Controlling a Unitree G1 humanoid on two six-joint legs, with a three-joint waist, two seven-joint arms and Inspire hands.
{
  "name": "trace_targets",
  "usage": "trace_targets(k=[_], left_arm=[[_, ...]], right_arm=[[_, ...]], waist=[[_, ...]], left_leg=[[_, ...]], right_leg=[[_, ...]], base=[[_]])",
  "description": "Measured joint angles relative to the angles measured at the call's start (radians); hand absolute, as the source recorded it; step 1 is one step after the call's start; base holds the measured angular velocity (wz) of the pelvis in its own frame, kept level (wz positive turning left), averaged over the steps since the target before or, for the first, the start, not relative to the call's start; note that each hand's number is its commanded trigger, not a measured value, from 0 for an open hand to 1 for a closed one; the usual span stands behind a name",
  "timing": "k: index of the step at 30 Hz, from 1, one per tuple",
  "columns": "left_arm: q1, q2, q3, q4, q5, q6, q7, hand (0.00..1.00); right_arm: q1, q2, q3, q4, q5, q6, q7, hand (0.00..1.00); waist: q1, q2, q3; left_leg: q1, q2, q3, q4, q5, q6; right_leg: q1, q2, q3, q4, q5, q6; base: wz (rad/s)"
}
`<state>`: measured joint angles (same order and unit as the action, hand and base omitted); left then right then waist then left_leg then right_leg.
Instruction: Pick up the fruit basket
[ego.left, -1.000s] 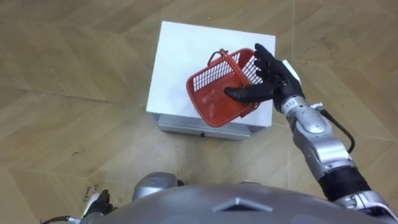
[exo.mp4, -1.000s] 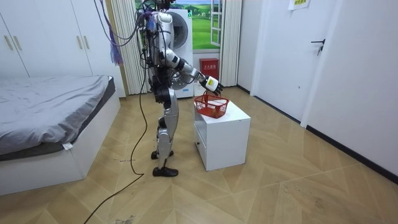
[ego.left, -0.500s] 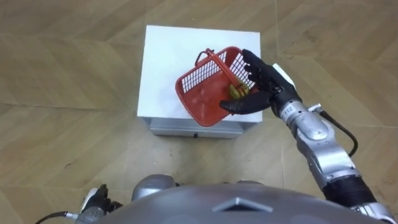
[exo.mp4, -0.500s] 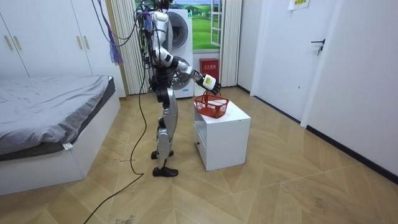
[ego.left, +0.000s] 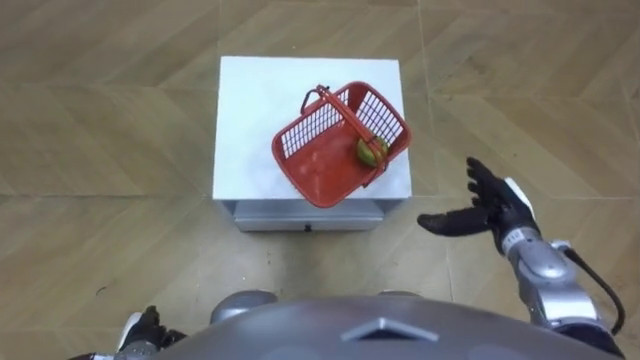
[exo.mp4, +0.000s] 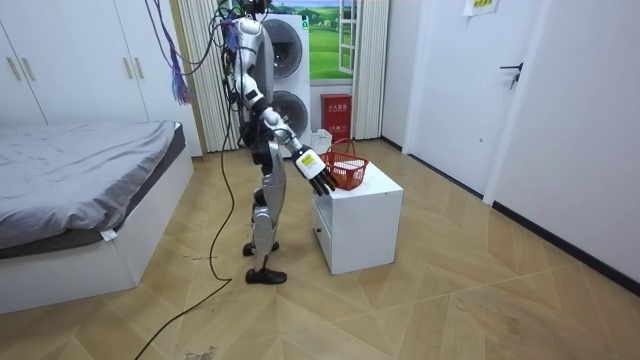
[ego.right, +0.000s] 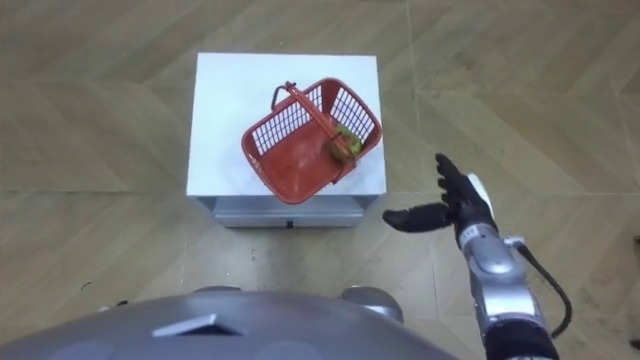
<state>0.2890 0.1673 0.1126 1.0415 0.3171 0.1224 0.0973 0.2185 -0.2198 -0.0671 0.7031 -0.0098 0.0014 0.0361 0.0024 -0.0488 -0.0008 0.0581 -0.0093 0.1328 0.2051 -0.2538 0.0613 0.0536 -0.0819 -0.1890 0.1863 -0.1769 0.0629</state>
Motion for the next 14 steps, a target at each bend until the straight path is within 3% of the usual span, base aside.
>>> trace_targets(k=[10,14], left_arm=[[-0.007,-0.001,0.011,0.0,0.049,0.0,0.0,0.0],[-0.002,-0.007,0.017,0.004,0.051,0.015,-0.003,0.0]], right_arm=[[0.009,0.007,-0.036,0.3,0.013,-0.011,-0.035,0.0],[0.006,0.025,-0.036,0.394,-0.003,0.012,-0.037,0.0]], waist=[[-0.006,0.011,-0.0031],[-0.002,0.012,-0.0027]], left_leg=[[0.025,-0.001,-0.001,-0.009,0.0,0.0],[0.027,0.0,-0.001,-0.018,0.0,0.0]], right_leg=[[0.02,0.0,0.0,-0.001,0.0,0.0],[0.021,0.001,-0.001,-0.001,-0.001,0.001]], base=[[0.0],[0.0]])
